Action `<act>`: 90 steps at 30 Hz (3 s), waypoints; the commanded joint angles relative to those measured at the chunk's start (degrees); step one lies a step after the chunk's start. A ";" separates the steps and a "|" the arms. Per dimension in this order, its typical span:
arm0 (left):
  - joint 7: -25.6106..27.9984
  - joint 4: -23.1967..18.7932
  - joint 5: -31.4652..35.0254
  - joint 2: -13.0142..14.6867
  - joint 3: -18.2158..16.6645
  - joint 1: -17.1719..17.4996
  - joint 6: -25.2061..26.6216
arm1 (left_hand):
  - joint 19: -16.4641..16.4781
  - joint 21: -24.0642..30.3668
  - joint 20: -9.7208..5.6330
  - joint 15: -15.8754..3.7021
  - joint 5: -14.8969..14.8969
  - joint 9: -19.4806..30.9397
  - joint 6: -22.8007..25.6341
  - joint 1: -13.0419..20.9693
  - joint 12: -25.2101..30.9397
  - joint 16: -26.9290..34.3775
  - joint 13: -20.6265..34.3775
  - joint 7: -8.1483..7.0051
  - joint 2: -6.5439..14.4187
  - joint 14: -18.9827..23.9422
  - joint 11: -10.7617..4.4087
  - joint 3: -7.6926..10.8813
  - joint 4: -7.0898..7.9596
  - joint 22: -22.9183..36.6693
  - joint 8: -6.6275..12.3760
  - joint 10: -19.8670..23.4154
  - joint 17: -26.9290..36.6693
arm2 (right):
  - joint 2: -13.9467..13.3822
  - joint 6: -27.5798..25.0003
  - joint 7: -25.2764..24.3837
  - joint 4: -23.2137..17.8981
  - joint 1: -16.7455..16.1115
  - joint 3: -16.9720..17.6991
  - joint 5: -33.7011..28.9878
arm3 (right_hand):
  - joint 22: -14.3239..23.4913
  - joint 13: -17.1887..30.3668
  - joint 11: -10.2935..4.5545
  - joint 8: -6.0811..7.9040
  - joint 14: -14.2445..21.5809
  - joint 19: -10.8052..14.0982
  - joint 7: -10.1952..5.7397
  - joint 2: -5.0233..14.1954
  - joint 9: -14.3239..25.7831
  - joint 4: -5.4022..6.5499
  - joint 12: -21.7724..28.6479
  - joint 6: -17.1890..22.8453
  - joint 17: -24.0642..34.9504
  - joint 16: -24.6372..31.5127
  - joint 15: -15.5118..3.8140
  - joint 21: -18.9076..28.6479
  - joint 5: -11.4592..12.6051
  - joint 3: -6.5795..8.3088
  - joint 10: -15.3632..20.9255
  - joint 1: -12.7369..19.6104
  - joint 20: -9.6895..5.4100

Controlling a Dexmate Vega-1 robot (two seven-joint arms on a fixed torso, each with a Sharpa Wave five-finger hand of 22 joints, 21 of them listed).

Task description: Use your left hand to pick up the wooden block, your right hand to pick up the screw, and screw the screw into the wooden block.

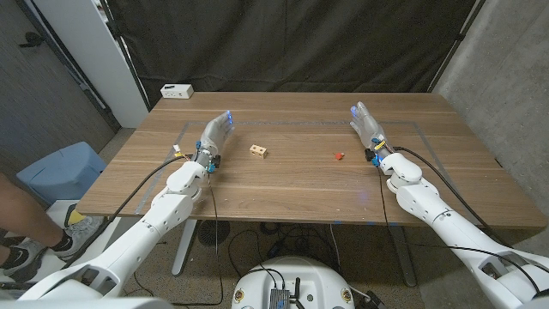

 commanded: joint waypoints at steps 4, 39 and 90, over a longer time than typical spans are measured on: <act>-0.42 -2.14 1.07 3.33 -0.57 0.66 1.00 | 0.09 0.04 1.14 1.73 0.21 0.06 0.70 1.33 0.10 0.08 0.07 -0.92 0.72 -0.45 -0.61 0.21 -1.11 0.18 0.21 0.43 0.05 | 0.49 -0.45 -0.94 -0.45 0.66 -1.19 -1.33 | 0.15 0.16 -0.38 0.33 -0.44 -0.11 0.13 0.01 0.12 0.35 0.37 0.59 0.05 0.33 0.00 0.32 0.36 0.22 0.08 0.48 -0.63; 3.62 -18.82 19.17 19.88 1.25 0.12 12.50 | -1.14 -0.46 3.29 2.40 0.19 0.08 1.39 7.43 0.70 0.39 0.18 -6.75 -3.03 -1.14 -5.20 0.17 -10.19 0.21 0.41 3.81 0.27 | 1.92 3.14 4.28 8.51 6.87 -1.65 -1.98 | 0.15 0.16 -0.44 0.38 -0.43 -0.23 -0.15 -0.11 0.12 -0.11 0.43 0.70 -0.03 0.28 -0.05 0.20 0.37 0.60 0.20 0.76 -0.64; -18.59 -28.19 49.34 31.04 9.45 -15.66 19.21 | -2.69 -0.67 5.21 0.06 0.81 0.38 6.44 25.06 0.38 0.41 0.93 -7.67 -12.45 -1.66 -7.68 -0.95 -14.37 0.23 1.11 7.56 0.50 | 4.77 7.44 6.00 15.99 8.85 -1.40 -1.43 | 0.16 0.17 -0.53 0.44 -0.34 -0.21 -0.34 -0.24 0.12 -0.48 0.50 1.16 -0.03 0.31 0.05 0.17 0.32 0.96 0.58 0.80 -0.33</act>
